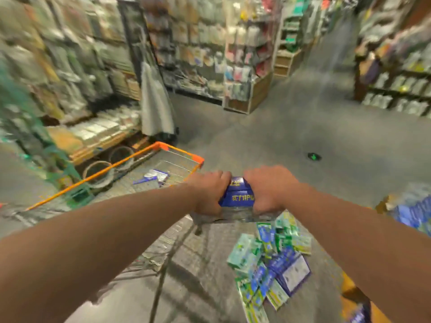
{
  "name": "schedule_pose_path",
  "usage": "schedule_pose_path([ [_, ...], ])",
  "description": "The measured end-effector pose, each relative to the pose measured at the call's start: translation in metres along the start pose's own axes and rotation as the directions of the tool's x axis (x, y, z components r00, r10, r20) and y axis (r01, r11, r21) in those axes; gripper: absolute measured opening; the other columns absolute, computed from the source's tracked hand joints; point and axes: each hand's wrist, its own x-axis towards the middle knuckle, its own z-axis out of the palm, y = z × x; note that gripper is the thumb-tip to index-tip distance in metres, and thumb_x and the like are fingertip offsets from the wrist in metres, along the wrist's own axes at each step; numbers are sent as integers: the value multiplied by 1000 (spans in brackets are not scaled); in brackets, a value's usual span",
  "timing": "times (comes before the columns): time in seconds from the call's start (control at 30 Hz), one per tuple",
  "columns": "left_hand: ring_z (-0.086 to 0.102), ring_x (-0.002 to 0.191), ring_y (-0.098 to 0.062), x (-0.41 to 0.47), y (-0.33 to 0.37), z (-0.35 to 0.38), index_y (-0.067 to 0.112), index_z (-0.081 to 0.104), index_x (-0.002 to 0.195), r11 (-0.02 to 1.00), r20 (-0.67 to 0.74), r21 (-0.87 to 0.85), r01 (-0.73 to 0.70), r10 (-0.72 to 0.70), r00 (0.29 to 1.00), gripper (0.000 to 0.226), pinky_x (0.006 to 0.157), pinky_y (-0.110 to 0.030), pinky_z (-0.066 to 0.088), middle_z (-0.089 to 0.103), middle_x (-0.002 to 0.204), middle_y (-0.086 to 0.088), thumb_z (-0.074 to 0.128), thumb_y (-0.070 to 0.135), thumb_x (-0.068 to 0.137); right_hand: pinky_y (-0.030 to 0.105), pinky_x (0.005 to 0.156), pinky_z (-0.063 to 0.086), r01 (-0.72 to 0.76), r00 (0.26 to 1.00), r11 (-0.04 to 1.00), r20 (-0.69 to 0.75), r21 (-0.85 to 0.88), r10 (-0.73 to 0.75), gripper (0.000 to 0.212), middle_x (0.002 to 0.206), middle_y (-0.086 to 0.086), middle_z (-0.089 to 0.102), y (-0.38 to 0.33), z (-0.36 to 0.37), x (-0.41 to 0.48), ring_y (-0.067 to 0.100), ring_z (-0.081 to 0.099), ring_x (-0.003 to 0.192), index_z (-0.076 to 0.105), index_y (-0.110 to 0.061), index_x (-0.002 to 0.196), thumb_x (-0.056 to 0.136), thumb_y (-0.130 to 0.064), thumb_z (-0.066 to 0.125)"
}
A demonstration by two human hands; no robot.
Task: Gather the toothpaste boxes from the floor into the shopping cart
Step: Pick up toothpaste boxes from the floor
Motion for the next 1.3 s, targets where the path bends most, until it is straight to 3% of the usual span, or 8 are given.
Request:
schedule_pose_path([
  [0.1,60,113,-32,-41,-80,-8,16,40,128,996,-13,43,75,-75,997,69,83,-39,47,54,124,-7,74,43,74,35,71,51,21,999,1000,-50,15,-20,53,95,-3,66,-66,-34,52,27,67,92,45,-28,97,59,-55,72],
  [0.33,58,101,-20,-101,-248,2,25,40,117,976,35,107,191,-196,980,65,86,-38,50,52,107,5,75,44,66,37,72,49,71,987,994,-149,85,-58,55,96,-4,64,-201,-64,169,25,66,94,43,-27,100,59,-53,69],
  [0.47,53,112,-21,-107,-317,28,24,39,128,961,78,131,242,-253,964,70,94,-40,46,52,119,4,73,44,70,37,71,43,74,987,989,-151,127,-54,59,103,-1,65,-252,-52,234,25,66,99,48,-23,107,61,-51,72],
  [0.63,52,121,-24,-96,-382,81,22,37,133,926,136,191,326,-353,926,78,101,-43,44,50,130,0,78,52,73,40,84,48,134,983,979,-144,154,-112,67,115,2,64,-293,-20,317,26,64,109,48,-18,118,66,-52,72],
  [0.83,52,123,-22,-72,-438,151,22,39,131,923,217,217,319,-364,906,71,101,-40,42,51,131,2,79,34,74,41,88,47,122,992,972,-50,200,-114,72,122,3,62,-327,41,388,26,59,114,45,-16,123,68,-52,73],
  [1.0,54,117,-22,-54,-468,227,24,37,133,950,314,174,259,-303,900,73,98,-41,44,51,129,1,79,32,74,41,86,46,62,993,974,82,218,-82,71,120,3,61,-354,101,423,25,58,112,42,-16,123,69,-49,73],
  [1.3,49,129,-25,-8,-499,385,22,31,141,992,439,119,46,-94,893,79,109,-48,36,45,139,-2,79,24,78,41,89,49,-207,918,953,382,221,111,83,135,8,54,-408,236,467,27,52,126,37,-12,134,75,-50,80],
])
